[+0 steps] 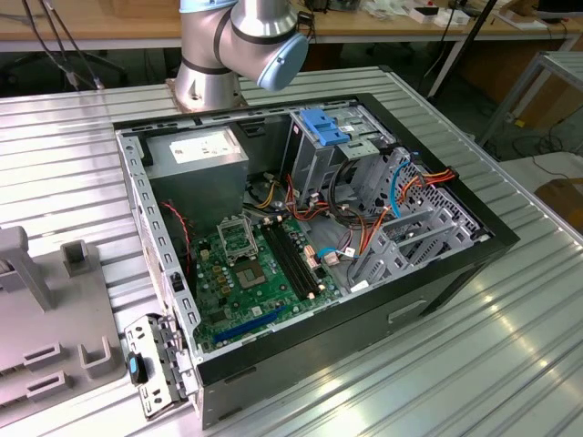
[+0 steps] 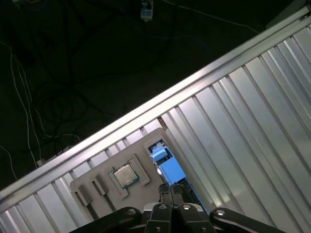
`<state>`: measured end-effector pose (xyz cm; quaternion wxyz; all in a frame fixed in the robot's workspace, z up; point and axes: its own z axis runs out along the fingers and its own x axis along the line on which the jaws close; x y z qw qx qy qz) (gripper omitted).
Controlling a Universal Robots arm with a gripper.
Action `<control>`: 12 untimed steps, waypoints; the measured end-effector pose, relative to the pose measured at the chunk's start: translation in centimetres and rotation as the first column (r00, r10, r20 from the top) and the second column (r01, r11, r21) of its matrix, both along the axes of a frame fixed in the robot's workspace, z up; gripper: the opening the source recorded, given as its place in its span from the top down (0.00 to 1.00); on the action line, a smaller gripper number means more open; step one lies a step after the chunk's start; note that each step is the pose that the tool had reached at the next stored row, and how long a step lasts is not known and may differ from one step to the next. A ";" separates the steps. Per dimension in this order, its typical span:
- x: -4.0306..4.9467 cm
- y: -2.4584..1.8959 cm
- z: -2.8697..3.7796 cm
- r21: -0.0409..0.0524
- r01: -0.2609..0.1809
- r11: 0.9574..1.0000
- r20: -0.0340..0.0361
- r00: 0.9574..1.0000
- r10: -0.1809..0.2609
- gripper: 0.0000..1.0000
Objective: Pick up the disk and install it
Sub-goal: 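Pick up the disk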
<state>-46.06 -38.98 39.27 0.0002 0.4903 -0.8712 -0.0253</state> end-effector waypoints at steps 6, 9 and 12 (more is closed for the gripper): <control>0.00 -0.01 0.00 0.000 -0.084 0.996 0.000 0.996 0.084 0.89; -0.01 0.00 0.00 0.000 -0.121 0.993 0.000 0.993 0.121 0.89; -0.01 0.00 0.00 0.000 -0.167 0.986 0.000 0.986 0.167 0.89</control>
